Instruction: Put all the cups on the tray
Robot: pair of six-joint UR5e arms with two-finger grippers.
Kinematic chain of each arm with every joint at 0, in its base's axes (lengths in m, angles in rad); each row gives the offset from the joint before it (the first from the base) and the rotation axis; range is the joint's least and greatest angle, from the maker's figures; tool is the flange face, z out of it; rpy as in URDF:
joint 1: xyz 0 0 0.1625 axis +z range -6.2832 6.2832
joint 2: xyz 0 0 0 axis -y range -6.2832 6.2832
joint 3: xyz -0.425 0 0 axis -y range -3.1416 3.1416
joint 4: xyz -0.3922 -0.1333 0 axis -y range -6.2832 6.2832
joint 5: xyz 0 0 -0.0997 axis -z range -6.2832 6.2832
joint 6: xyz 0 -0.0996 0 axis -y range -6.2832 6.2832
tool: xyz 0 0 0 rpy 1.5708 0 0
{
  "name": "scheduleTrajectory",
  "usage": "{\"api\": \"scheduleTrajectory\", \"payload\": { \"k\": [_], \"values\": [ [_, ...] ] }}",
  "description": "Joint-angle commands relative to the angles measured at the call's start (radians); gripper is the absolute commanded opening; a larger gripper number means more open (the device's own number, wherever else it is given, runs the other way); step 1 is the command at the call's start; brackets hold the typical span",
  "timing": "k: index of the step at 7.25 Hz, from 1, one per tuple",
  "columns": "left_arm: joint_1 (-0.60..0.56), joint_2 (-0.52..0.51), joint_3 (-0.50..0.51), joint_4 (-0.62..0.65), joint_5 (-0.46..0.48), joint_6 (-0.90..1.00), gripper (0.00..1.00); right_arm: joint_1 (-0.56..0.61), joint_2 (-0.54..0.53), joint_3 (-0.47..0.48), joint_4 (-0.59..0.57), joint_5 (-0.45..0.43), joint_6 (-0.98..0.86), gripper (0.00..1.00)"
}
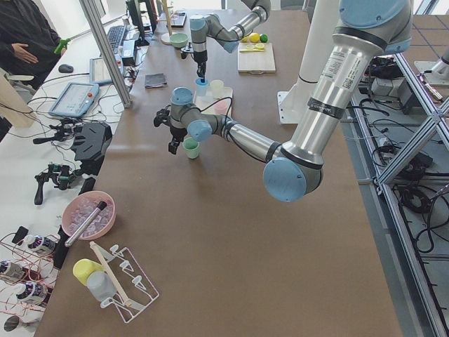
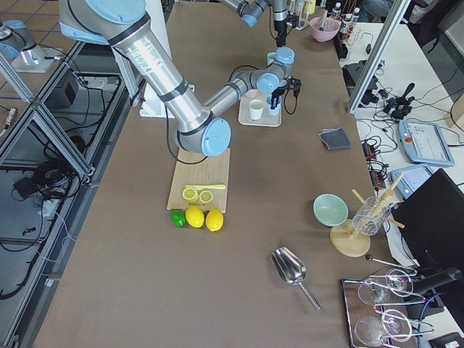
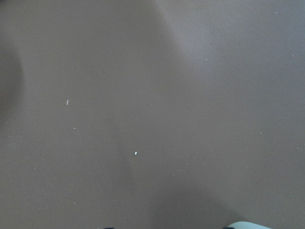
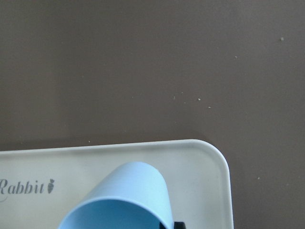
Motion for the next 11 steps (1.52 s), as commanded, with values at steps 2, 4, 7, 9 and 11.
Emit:
{"api": "scheduleTrajectory", "payload": {
  "k": [2,4,7,9,11],
  "values": [
    [0.016,0.018,-0.004,-0.002,-0.017,-0.013,0.83,-0.022,-0.002,-0.002,-0.005,-0.031,-0.001,0.00],
    [0.057,0.018,0.000,-0.003,-0.011,-0.054,0.83,-0.028,-0.005,-0.002,-0.006,-0.031,0.001,0.00],
    [0.077,0.022,0.017,-0.005,0.014,-0.056,0.00,-0.028,-0.005,-0.002,-0.004,-0.031,-0.001,0.30],
    [0.090,0.018,0.052,-0.064,0.048,-0.059,0.00,-0.030,0.001,0.001,0.002,-0.031,0.014,1.00],
    [0.074,0.003,0.011,-0.028,0.034,-0.062,0.00,0.013,0.015,0.013,-0.010,0.002,0.014,1.00]
  ]
}}
